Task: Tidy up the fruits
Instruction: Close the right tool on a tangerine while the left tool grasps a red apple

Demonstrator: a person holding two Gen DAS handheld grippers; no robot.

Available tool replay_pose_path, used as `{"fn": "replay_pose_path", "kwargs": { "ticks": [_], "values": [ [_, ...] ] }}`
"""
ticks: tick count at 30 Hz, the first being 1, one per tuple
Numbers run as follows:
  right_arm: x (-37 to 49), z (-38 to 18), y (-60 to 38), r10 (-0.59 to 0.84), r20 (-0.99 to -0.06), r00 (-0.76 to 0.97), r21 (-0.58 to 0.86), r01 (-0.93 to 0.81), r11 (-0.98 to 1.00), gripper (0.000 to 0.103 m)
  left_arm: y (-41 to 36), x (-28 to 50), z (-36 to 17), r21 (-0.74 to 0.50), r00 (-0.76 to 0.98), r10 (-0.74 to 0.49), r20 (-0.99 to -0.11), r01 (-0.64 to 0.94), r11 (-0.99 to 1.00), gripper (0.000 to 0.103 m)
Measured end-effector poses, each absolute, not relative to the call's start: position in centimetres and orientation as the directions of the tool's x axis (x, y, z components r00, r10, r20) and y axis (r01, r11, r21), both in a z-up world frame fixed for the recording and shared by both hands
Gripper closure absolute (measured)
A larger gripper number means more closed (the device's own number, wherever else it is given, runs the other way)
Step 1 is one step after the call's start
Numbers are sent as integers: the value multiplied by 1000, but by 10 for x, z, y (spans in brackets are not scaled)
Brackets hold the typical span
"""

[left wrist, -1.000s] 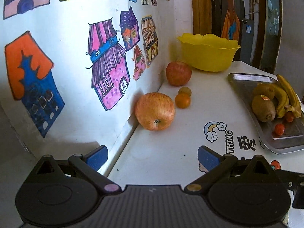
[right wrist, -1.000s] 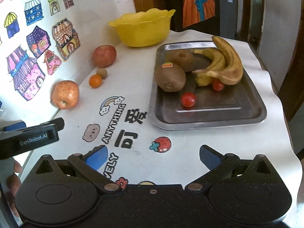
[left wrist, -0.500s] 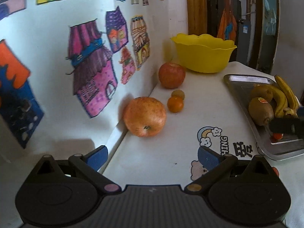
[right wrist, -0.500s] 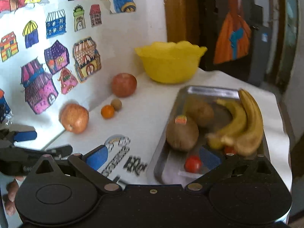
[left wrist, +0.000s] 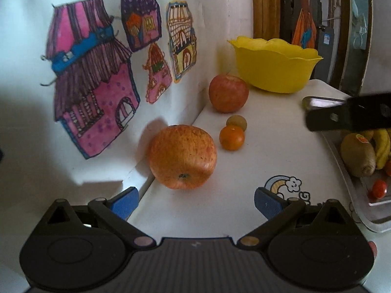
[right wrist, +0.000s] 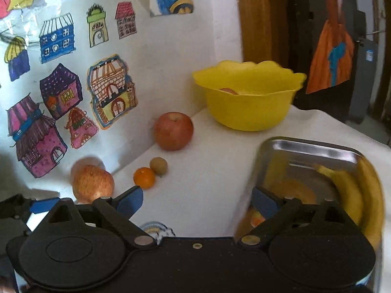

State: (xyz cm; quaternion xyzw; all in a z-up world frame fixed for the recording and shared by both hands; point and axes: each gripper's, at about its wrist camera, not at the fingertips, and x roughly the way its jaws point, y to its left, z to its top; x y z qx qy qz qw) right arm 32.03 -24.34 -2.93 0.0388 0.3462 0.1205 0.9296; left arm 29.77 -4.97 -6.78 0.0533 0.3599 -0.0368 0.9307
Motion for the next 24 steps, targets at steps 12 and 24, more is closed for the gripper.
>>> {"fn": "replay_pose_path", "kwargs": {
  "ticks": [12,24],
  "values": [
    [390,-56,-189,418,-703,576,239,-362,901,37,-60,312,-74,104,773,-32,-634,126,987,2],
    [419,-73,-172,441,-738,511,271,-375,887,60,-68,315,-82,145,792,23,-610,82,986,4]
  ]
}}
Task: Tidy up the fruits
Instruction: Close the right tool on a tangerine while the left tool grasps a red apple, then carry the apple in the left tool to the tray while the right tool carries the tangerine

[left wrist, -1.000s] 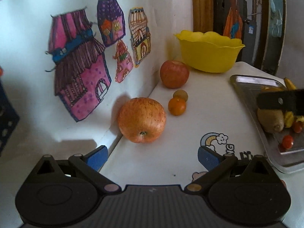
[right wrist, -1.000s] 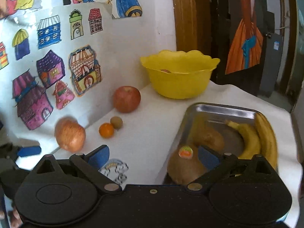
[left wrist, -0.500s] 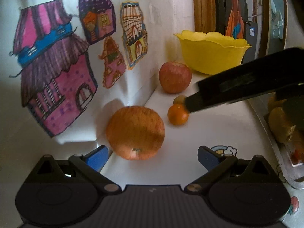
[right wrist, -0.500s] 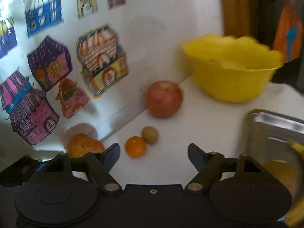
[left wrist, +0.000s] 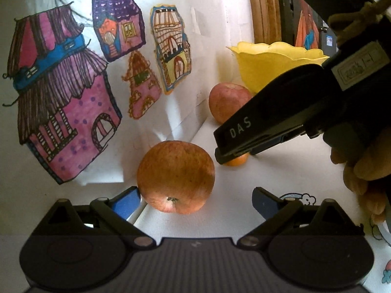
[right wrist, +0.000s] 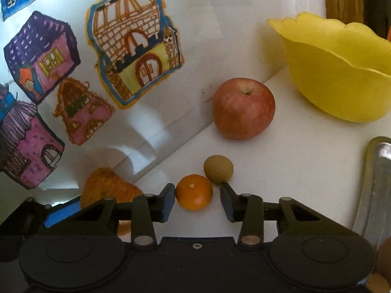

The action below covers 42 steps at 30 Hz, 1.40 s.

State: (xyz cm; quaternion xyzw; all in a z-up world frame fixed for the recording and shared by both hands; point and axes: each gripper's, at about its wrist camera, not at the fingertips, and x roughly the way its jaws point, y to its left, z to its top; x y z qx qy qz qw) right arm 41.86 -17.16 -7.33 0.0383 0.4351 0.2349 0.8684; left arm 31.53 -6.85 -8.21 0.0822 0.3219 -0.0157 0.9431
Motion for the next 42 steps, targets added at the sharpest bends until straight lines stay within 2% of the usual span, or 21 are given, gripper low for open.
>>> {"fn": "replay_pose_path", "kwargs": {
  "ticks": [1,3,6,10,22,24,25,26,36,42],
  "values": [
    [418,-73,-172,438,-736,516,271,-369,889,60,-69,316,-82,145,792,29,-609,75,986,4],
    [418,-74,-171,434,-730,528,267,-364,892,67,-70,318,-83,146,791,38,-611,66,987,4],
    [414,-74,-170,439,-726,530,261,-377,888,68,-72,322,-84,149,790,45,-612,60,987,5],
    [407,-72,-181,425,-732,532,232,-392,890,68,-74,330,-84,156,799,67,-598,34,987,12],
    [379,-76,-214,404,-719,565,284,-292,913,68,-84,352,-86,179,819,109,-564,-8,984,15],
    [376,-77,-216,405,-708,578,298,-275,914,67,-85,355,-86,183,820,117,-561,-16,983,21],
    [377,-78,-216,405,-705,583,305,-267,914,67,-85,356,-87,198,818,129,-561,-19,980,29],
    [374,-78,-216,405,-700,588,312,-258,914,67,-84,356,-87,210,816,144,-559,-28,977,32],
    [360,-77,-220,392,-683,616,313,-238,919,68,-85,344,-83,207,805,108,-584,19,978,32],
    [334,-77,-228,386,-670,634,327,-216,920,68,-80,324,-78,196,787,40,-615,104,975,32]
  ]
}}
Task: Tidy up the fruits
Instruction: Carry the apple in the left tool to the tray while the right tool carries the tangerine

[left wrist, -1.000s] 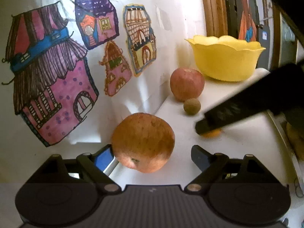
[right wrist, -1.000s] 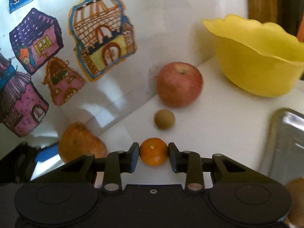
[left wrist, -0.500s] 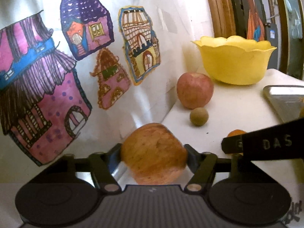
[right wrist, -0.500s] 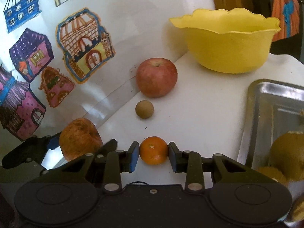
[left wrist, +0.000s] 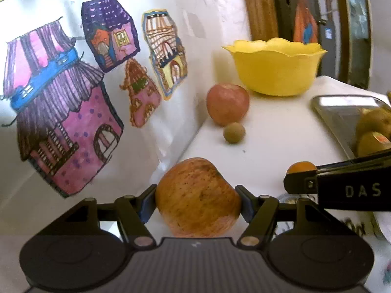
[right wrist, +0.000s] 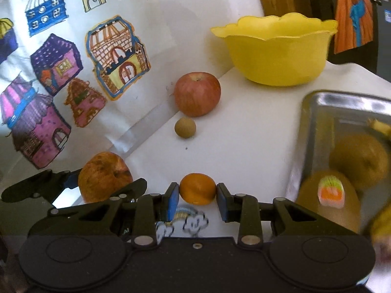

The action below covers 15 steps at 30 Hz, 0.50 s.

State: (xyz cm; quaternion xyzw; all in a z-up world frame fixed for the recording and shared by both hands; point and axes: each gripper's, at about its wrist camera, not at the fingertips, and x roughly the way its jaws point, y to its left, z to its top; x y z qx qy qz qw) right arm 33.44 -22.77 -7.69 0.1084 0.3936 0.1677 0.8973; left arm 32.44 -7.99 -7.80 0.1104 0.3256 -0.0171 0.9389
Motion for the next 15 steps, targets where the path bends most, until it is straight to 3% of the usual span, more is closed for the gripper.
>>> {"fn": "replay_pose_path", "kwargs": {
  "ticks": [15],
  "values": [
    [250,-76,-224,384,-653,653,368,-170,914,68,-65,273,-71,161,768,-10,-641,147,976,32]
  ]
}}
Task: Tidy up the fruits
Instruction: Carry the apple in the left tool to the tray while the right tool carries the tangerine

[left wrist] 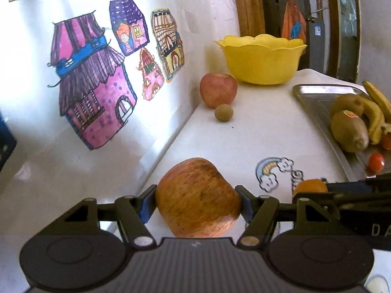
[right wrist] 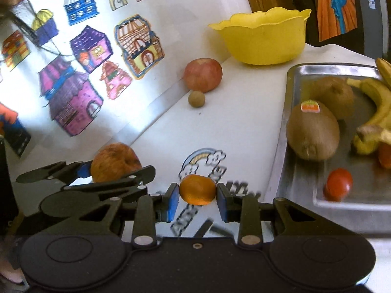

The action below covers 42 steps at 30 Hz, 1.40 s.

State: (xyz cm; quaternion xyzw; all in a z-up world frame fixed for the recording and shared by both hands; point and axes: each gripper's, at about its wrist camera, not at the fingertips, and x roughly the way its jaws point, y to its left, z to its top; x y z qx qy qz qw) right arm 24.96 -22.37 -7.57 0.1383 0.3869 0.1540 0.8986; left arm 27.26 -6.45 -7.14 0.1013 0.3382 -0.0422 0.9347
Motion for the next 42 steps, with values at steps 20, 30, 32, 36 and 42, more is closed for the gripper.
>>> {"fn": "replay_pose_path", "kwargs": {
  "ticks": [20,30,32,36,42],
  "values": [
    [183,-51,-260,286,-613,736,348,-74,935,68,-107,240,-53,158,780,-119,-615,269,950,32],
    [171,-39,-319,200,-603,772,319,4,948,68,-167,238,-46,116,768,-219,-602,356,927,32],
    [171,-40,-333,182,-605,775,315,22,949,68,-178,239,-47,115,764,-231,-602,370,922,32],
    [172,-45,-356,160,-611,776,311,50,949,68,-196,242,-50,114,756,-243,-607,386,916,32],
    [183,-53,-379,163,-624,765,310,51,949,68,-213,247,-53,110,750,-241,-616,385,916,32]
  ]
}}
